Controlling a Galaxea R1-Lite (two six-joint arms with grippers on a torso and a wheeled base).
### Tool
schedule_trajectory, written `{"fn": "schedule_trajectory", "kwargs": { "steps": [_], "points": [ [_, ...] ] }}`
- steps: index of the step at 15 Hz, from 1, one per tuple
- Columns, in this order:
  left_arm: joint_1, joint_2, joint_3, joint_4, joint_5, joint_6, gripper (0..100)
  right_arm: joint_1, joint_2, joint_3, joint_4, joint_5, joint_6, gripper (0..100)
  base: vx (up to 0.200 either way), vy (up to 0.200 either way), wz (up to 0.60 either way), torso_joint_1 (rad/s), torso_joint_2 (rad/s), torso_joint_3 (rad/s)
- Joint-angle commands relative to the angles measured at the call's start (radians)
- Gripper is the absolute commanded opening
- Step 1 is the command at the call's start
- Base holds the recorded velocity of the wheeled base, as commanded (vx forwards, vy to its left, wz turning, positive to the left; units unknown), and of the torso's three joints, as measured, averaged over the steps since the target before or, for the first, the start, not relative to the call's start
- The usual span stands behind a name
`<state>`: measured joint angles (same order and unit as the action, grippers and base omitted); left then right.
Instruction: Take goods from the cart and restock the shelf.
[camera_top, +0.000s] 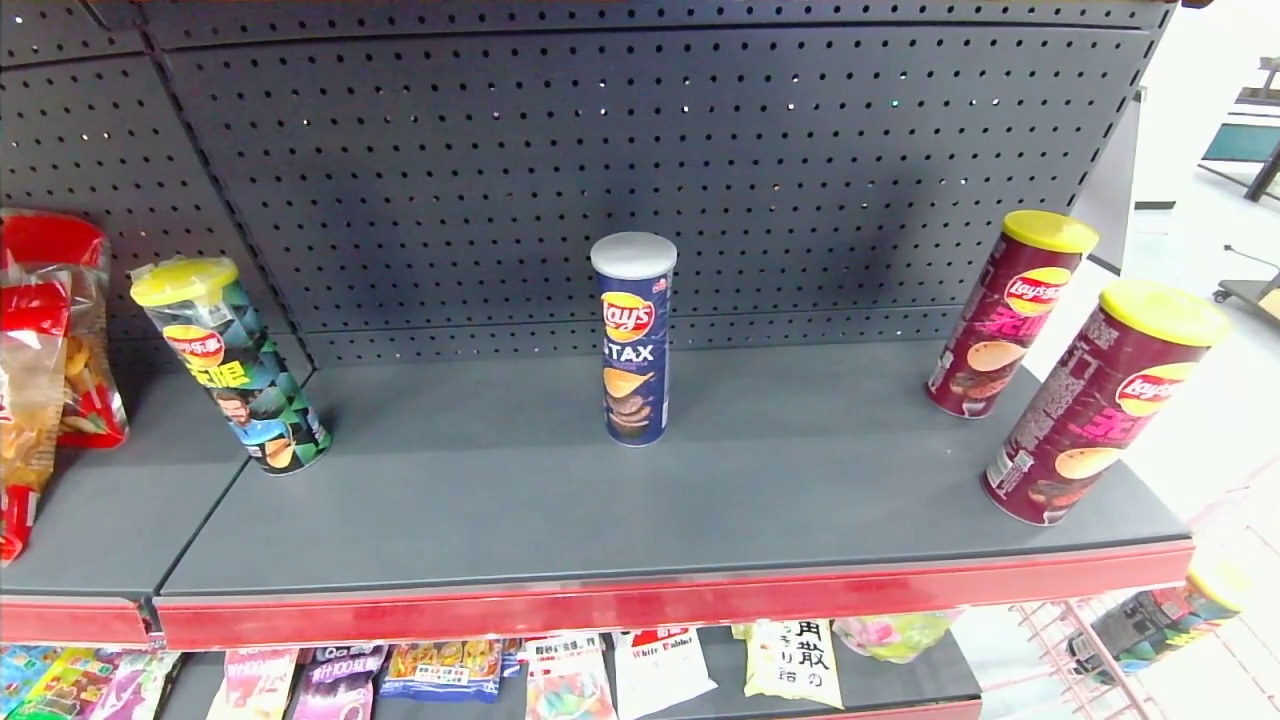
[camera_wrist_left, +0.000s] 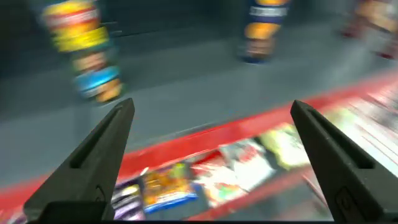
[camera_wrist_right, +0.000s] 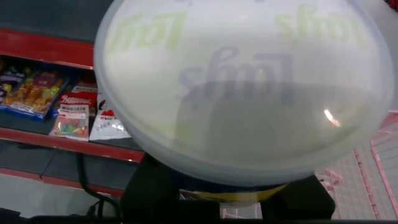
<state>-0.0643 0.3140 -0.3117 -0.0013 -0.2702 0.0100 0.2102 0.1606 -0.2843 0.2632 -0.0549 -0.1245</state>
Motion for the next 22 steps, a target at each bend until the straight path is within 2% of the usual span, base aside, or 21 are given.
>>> {"fn": "schedule_trajectory", "kwargs": {
  "steps": [1, 2, 3, 4, 5, 6, 7, 8, 9, 13, 16, 20, 22],
  "points": [
    [-0.120, 0.456, -0.201, -0.016, -0.253, 0.074, 100, 0.011, 0.079, -0.046, -0.021, 0.007, 0.000, 0, 0.000, 0.000, 0.00, 0.000, 0.00, 0.000],
    [-0.154, 0.622, -0.245, -0.069, -0.354, 0.105, 100, 0.012, 0.106, -0.053, -0.058, 0.009, 0.003, 0, 0.000, 0.000, 0.00, 0.000, 0.00, 0.000],
    [-0.187, 0.721, -0.279, -0.118, -0.411, 0.131, 100, 0.012, 0.119, -0.055, -0.071, 0.020, 0.022, 0, 0.000, 0.000, 0.00, 0.000, 0.00, 0.000],
    [-0.221, 0.893, -0.359, -0.204, -0.465, 0.157, 100, 0.011, 0.137, -0.065, -0.075, 0.035, 0.059, 0, 0.000, 0.000, 0.00, 0.000, 0.00, 0.000],
    [-0.227, 1.025, -0.435, -0.258, -0.475, 0.180, 100, 0.011, 0.143, -0.072, -0.075, 0.036, 0.074, 0, 0.000, 0.000, 0.00, 0.000, 0.00, 0.000],
    [-0.230, 1.140, -0.511, -0.292, -0.478, 0.220, 100, 0.012, 0.143, -0.072, -0.073, 0.036, 0.074, 0, 0.000, 0.000, 0.00, 0.000, 0.00, 0.000],
    [-0.230, 1.194, -0.549, -0.299, -0.485, 0.248, 100, 0.012, 0.143, -0.072, -0.073, 0.036, 0.075, 0, 0.000, 0.000, 0.00, 0.000, 0.00, 0.000],
    [-0.232, 1.287, -0.630, -0.299, -0.506, 0.303, 100, 0.011, 0.143, -0.072, -0.073, 0.036, 0.077, 0, 0.000, 0.000, 0.00, 0.000, 0.00, 0.000],
    [-0.244, 1.363, -0.699, -0.299, -0.509, 0.317, 100, 0.012, 0.143, -0.073, -0.073, 0.036, 0.077, 0, 0.000, 0.000, 0.00, 0.000, 0.00, 0.000],
    [-0.243, 1.504, -0.850, -0.299, -0.512, 0.346, 100, 0.011, 0.151, -0.073, -0.073, 0.036, 0.077, 0, 0.000, 0.000, 0.00, 0.000, 0.00, 0.000],
    [-0.229, 1.565, -0.945, -0.299, -0.517, 0.346, 100, 0.011, 0.155, -0.075, -0.073, 0.035, 0.077, 0, 0.000, 0.000, 0.00, 0.000, 0.00, 0.000],
    [-0.210, 1.608, -0.995, -0.299, -0.521, 0.346, 100, 0.011, 0.160, -0.081, -0.073, 0.033, 0.080, 0, 0.000, 0.000, 0.00, 0.000, 0.00, 0.000],
    [-0.212, 1.626, -1.021, -0.299, -0.546, 0.346, 100, 0.011, 0.160, -0.081, -0.073, 0.032, 0.080, 0, 0.000, 0.000, 0.00, 0.000, 0.00, 0.000]
  ]
}}
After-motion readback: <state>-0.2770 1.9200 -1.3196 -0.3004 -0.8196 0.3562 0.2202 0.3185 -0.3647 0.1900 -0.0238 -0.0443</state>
